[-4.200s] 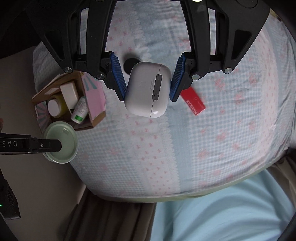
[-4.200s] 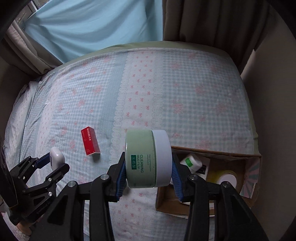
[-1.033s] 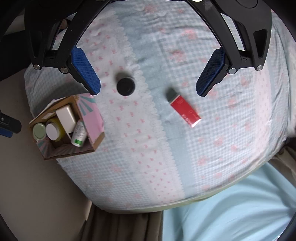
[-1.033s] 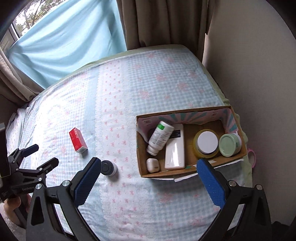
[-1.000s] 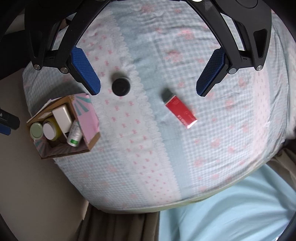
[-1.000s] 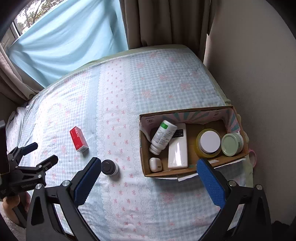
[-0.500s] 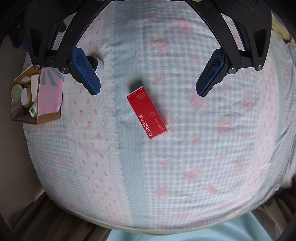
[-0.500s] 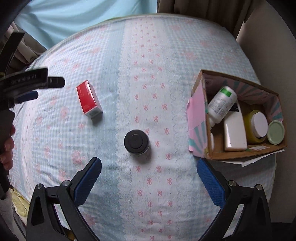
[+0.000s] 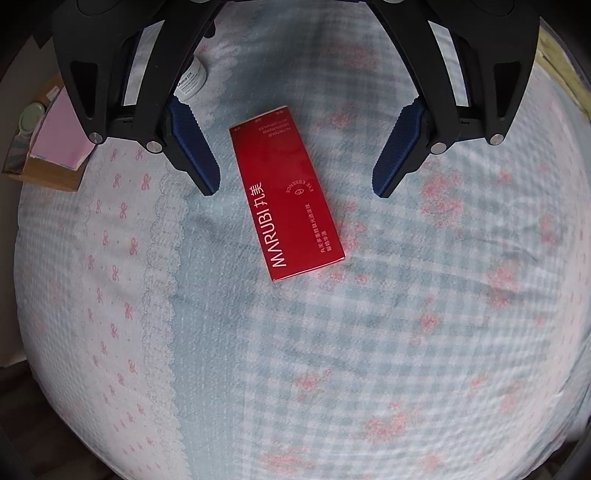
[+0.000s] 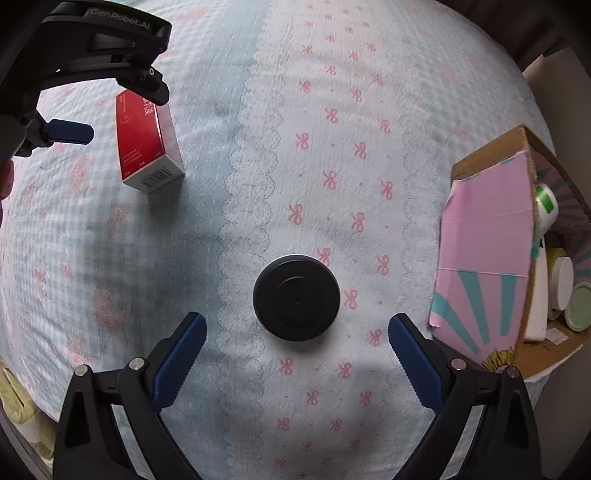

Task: Organize rigid objects
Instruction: 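Grasp the red MARUBI box with the left tool while the right tool grasps the black-capped bottle, then carry the red box and black-capped bottle into the cardboard box and release both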

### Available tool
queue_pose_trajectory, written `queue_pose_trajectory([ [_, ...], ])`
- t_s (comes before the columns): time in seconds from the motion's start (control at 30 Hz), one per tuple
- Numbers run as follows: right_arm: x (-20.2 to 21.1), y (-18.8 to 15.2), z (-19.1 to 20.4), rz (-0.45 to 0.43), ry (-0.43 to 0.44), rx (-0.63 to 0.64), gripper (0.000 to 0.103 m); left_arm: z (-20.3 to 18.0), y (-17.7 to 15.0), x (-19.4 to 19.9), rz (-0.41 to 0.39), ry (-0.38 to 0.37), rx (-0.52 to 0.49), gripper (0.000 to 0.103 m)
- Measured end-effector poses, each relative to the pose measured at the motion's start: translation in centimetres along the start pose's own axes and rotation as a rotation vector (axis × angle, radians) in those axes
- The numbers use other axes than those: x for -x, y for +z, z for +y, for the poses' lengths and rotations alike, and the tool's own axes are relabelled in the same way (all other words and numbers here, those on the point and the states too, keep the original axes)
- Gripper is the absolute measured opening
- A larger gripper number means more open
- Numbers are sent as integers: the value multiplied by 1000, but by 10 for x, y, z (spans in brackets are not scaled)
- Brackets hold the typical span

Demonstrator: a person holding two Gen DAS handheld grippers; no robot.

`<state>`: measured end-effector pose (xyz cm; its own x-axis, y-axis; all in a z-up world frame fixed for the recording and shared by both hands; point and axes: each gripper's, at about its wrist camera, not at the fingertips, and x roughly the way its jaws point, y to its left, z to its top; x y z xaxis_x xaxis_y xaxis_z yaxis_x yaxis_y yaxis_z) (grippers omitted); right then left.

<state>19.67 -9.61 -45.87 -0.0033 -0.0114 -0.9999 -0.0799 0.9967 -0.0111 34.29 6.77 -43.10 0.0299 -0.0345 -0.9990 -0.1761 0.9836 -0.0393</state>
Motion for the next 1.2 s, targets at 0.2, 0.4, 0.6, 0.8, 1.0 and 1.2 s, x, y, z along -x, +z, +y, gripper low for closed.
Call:
queue_pose_trajectory([
  [0.2, -32, 16, -3, 82, 39, 5, 86, 1, 7, -24, 17, 8, 45, 83],
  [0.4, -47, 23, -3, 133, 74, 14, 74, -1, 8, -40, 56, 16, 65, 66],
  [0.6, -57, 22, -8, 158, 71, 1, 53, -14, 2, -46, 47, 21, 19, 46],
  [0.8, -56, 18, -15, 154, 101, -18, 53, -14, 4, -42, 29, 5, 0, 41],
  [1.0, -36, 26, -28, 122, 119, -21, 53, -19, -7, -20, -5, 15, -38, 40],
  [1.2, -7, 24, -34, 74, 141, -24, 53, -20, -19, 11, -58, -4, -48, 40],
])
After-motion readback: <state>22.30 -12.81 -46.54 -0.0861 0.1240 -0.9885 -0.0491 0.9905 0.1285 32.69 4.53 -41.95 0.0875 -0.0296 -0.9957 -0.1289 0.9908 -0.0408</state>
